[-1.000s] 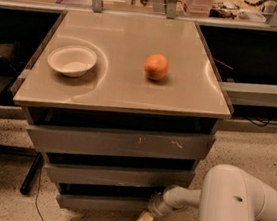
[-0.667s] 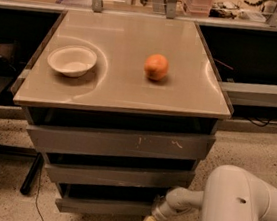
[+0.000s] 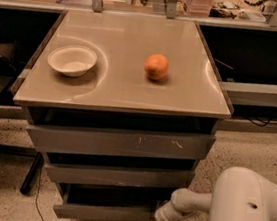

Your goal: Open bottom drawer

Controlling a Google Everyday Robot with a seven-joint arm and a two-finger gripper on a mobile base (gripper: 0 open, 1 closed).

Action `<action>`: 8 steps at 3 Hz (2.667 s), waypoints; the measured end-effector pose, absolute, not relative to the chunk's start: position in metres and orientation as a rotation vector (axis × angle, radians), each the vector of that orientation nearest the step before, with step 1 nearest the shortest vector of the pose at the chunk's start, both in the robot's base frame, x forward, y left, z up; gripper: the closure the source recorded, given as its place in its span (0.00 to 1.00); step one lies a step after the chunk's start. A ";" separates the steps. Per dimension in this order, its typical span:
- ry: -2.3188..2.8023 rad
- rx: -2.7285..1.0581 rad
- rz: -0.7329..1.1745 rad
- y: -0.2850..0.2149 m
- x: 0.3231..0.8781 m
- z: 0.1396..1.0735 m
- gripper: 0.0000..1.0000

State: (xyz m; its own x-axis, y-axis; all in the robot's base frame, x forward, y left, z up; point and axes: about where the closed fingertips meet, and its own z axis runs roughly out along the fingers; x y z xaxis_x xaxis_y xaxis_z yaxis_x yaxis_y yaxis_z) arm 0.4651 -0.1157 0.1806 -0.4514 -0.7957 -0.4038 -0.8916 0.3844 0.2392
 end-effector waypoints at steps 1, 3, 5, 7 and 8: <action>2.450 -1.528 0.715 -0.129 0.433 0.195 0.00; 2.462 -1.562 0.816 -0.132 0.407 0.207 0.00; 2.596 -1.596 0.913 -0.145 0.359 0.184 0.00; 2.679 -1.519 0.970 -0.159 0.309 0.200 0.00; 2.733 -1.419 1.000 -0.168 0.271 0.215 0.00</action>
Offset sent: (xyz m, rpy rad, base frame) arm -0.0699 -0.0255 0.0375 0.0302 0.1532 0.0683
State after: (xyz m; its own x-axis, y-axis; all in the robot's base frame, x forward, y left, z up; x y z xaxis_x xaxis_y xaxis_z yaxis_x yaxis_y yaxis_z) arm 0.2711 -0.1683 0.2152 -0.6120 -0.7680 -0.1890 -0.7086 0.4263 0.5622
